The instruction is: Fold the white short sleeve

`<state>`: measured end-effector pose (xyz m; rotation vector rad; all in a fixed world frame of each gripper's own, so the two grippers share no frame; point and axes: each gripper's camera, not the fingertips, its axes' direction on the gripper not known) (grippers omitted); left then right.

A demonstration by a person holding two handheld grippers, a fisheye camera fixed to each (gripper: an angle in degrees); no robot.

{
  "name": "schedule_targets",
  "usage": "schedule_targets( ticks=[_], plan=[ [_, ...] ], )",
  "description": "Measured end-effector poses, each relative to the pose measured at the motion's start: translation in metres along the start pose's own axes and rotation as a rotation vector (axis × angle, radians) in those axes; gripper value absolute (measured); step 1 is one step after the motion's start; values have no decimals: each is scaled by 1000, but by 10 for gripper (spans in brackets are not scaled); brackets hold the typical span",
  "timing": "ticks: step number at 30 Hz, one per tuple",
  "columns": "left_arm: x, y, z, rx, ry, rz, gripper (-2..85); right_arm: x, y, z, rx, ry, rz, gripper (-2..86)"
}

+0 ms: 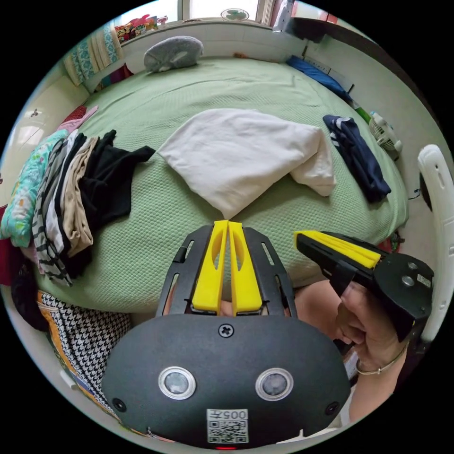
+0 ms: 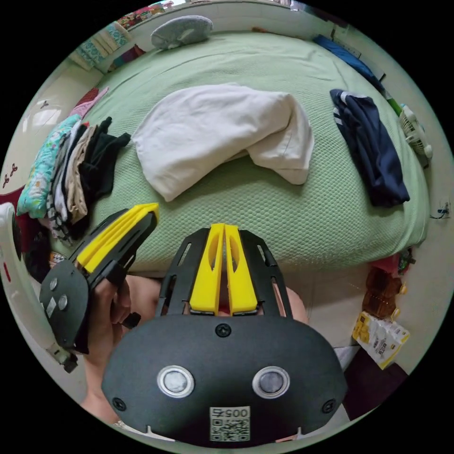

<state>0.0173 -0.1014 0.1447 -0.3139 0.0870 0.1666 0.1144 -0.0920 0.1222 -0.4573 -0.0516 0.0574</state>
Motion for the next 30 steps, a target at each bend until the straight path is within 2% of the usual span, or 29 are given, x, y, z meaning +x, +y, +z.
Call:
schedule_targets(
  ticks=[6, 12, 22, 30],
  plan=[
    [16, -2, 23, -12, 36, -15, -4, 1, -3, 28, -20, -2, -16, -12],
    [37, -4, 31, -32, -6, -3, -7, 5, 0, 42, -21, -15, -48, -12],
    [45, -3, 34, -52, 33, -70, -6, 11, 8, 50, -28, -27, -79, -13],
    [50, 4, 30, -48, 25, -39, -6, 25, 23, 47, -14, -80, -67, -16]
  ],
)
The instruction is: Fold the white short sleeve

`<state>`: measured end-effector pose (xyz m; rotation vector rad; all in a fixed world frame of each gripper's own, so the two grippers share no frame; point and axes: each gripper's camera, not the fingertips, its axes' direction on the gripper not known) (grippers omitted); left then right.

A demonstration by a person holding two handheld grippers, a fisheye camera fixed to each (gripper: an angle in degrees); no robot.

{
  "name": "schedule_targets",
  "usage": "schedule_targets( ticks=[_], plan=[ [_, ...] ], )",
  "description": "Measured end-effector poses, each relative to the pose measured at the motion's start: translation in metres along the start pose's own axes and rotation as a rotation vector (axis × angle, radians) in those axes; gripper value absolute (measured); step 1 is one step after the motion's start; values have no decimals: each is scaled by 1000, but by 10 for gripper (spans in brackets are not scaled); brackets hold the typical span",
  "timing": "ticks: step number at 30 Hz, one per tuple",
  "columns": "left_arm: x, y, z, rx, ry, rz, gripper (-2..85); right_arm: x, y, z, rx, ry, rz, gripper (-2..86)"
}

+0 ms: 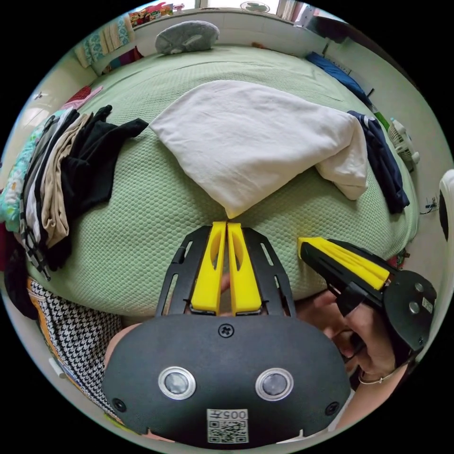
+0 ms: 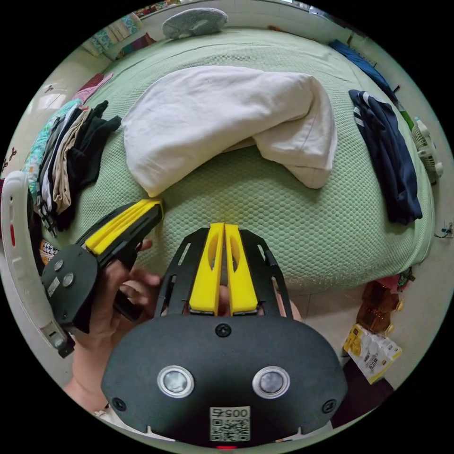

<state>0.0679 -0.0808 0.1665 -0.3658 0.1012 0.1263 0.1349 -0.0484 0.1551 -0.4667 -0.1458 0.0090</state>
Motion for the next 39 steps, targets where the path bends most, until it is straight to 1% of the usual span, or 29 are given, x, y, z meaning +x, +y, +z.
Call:
schedule_targets(
  ticks=[3, 5, 8, 11, 13, 18, 24, 30, 39],
  plan=[
    [-7, 0, -3, -19, 46, -18, -6, 3, 10, -4, 25, -12, -13, -16],
    [-10, 0, -6, -40, 63, -16, -5, 8, 16, -6, 40, -39, 34, -16],
    [-14, 3, -16, -55, 77, -11, -4, 9, 26, -13, 58, -36, 34, -14],
    [-18, 19, -45, 7, 72, -21, -4, 12, 40, -33, 70, -52, 30, -13],
    [-17, 31, -68, 57, 43, -20, -4, 16, 54, -55, 118, -69, 51, -13],
    [-6, 63, -124, 140, -47, -5, -4, 14, 99, -115, 234, -9, 63, -12],
    [-8, 94, -159, 184, -26, -3, -4, 3, 135, -163, 333, 34, 20, -11],
    [-12, 103, -174, 201, -22, 6, -4, -2, 156, -183, 343, 52, -1, -11],
    [-24, 102, -171, 193, 2, 22, -1, 8, 168, -191, 339, 51, 19, -11]
  ],
)
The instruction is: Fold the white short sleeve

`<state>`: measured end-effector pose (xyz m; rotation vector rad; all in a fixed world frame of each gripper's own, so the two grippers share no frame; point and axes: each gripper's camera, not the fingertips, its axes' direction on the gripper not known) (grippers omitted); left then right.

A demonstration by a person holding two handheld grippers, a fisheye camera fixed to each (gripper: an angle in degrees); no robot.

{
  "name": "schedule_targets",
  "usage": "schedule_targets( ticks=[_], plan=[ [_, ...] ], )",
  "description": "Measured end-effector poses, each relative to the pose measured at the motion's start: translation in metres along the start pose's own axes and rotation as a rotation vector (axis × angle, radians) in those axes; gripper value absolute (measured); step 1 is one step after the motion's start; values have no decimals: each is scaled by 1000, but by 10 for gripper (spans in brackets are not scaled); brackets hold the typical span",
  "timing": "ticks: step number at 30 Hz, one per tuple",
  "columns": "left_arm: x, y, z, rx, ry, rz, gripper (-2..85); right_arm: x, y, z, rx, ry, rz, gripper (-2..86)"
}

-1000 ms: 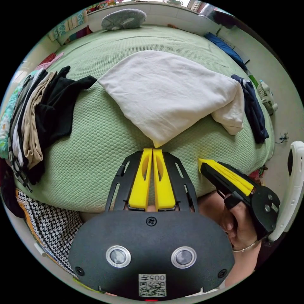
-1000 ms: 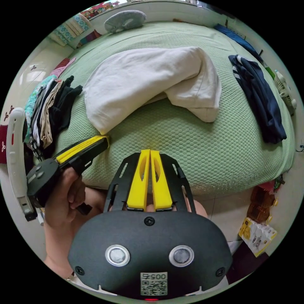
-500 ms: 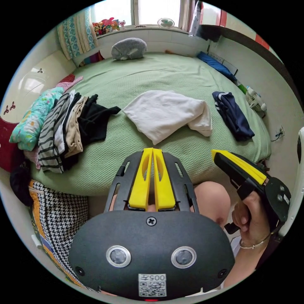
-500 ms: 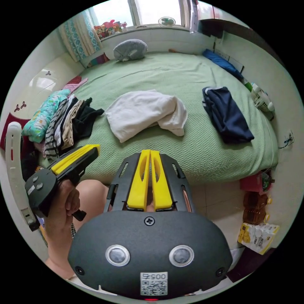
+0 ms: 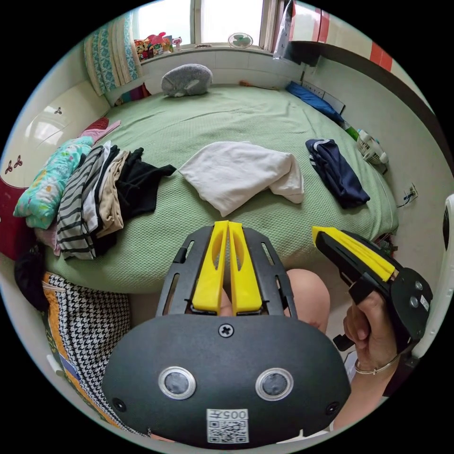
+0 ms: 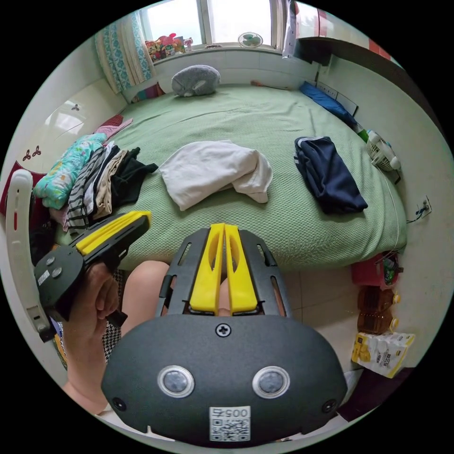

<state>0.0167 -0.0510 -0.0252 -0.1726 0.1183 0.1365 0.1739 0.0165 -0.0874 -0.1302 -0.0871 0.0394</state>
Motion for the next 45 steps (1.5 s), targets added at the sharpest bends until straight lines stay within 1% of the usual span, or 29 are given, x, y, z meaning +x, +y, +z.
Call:
schedule_targets(
  ticks=[5, 7, 9, 14, 17, 22, 25, 29, 31, 34, 36, 41, 45],
  plan=[
    [-18, -6, 13, -5, 19, -19, 10, 11, -4, 0, 30, 12, 21, -12],
    [-24, -10, 20, -13, 48, 2, 24, 16, -7, 1, 43, 20, 17, -13],
    [-34, -18, 31, -25, 74, -2, 55, 21, -15, 7, 29, -1, 3, -10],
    [-50, -37, 58, -48, 52, 18, 76, 28, -35, 24, 37, 1, -22, 8],
    [-61, -49, 79, -58, 74, 27, 83, 34, -45, 34, 116, 18, -53, 9],
    [-81, -61, 117, -73, 121, -21, 98, 58, -67, 72, 72, 1, -32, 37],
    [-80, -70, 136, -73, 131, 25, 128, 74, -81, 93, 58, 22, 10, 47],
    [-76, -83, 168, -112, 147, 62, 150, 87, -102, 122, 9, -10, 4, 64],
    [-78, -91, 184, -159, 190, 62, 152, 88, -112, 138, -40, -15, 3, 74],
    [-78, -103, 202, -197, 162, 55, 141, 83, -125, 158, -63, -3, -16, 71],
    [-76, -112, 209, -218, 126, 105, 131, 76, -132, 169, -64, -4, -49, 56],
    [-92, -124, 194, -143, 172, 77, 75, 72, -140, 160, -26, -18, -94, 11],
    [-110, -142, 165, -65, 151, 71, 59, 73, -149, 131, -7, -28, -125, 1]
  ],
)
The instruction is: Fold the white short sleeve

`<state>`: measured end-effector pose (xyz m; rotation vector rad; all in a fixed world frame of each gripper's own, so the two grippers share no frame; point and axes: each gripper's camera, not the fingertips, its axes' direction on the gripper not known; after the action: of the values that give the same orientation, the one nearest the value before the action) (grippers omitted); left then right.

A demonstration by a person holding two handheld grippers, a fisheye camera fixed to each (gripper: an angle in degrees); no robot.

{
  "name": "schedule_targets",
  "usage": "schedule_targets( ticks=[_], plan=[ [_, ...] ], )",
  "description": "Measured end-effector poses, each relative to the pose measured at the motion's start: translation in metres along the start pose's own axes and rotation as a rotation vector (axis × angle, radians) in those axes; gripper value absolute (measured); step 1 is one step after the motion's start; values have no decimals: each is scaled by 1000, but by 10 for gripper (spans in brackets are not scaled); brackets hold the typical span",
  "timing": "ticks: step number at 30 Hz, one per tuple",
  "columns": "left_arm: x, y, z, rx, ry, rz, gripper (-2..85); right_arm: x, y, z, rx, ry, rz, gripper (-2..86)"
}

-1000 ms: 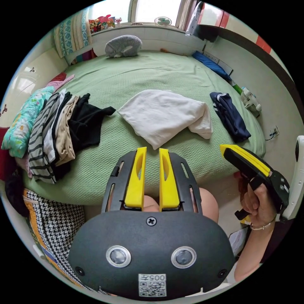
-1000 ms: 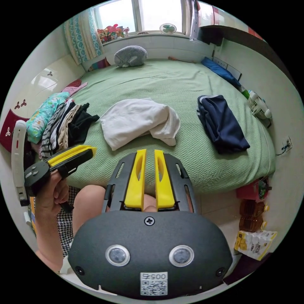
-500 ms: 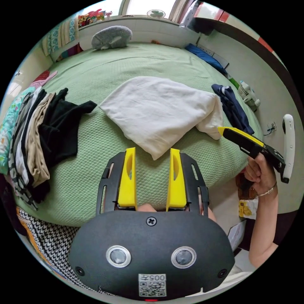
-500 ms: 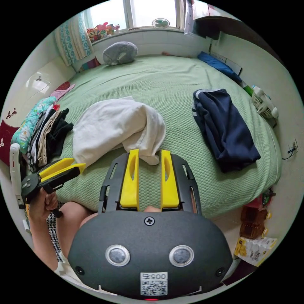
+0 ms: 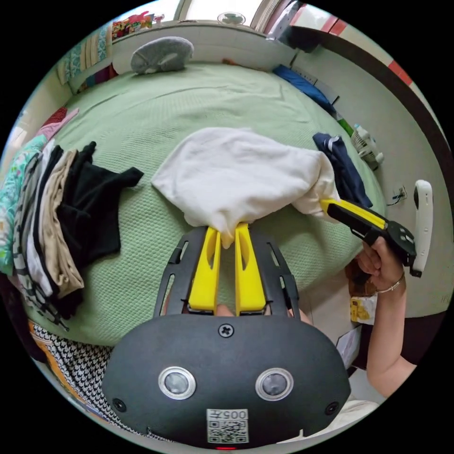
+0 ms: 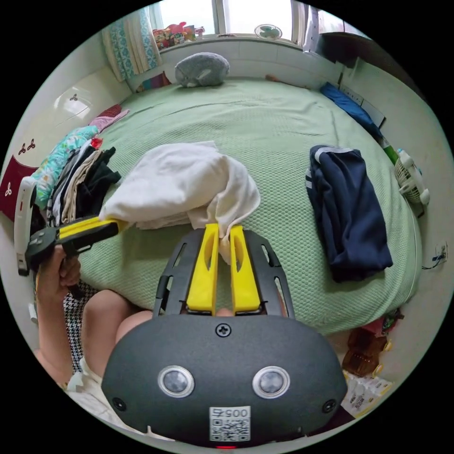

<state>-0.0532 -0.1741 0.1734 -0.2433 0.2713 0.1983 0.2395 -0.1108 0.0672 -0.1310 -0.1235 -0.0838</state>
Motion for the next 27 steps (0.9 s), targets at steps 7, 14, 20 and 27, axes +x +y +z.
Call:
schedule_targets(
  ticks=[7, 14, 20, 27],
  plan=[
    [-15, -22, -41, 88, -63, -23, 49, -2, -9, -50, 15, -83, 1, -8],
    [-33, -31, 27, -125, -52, -46, 54, -31, -4, 6, -190, -74, -48, -9],
    [-43, -16, 30, -109, -45, -18, 72, -42, -8, 16, -130, 49, -112, 27],
    [-55, -56, 23, -22, -58, -6, 78, -64, -101, 35, 32, 12, -184, 75]
  ],
)
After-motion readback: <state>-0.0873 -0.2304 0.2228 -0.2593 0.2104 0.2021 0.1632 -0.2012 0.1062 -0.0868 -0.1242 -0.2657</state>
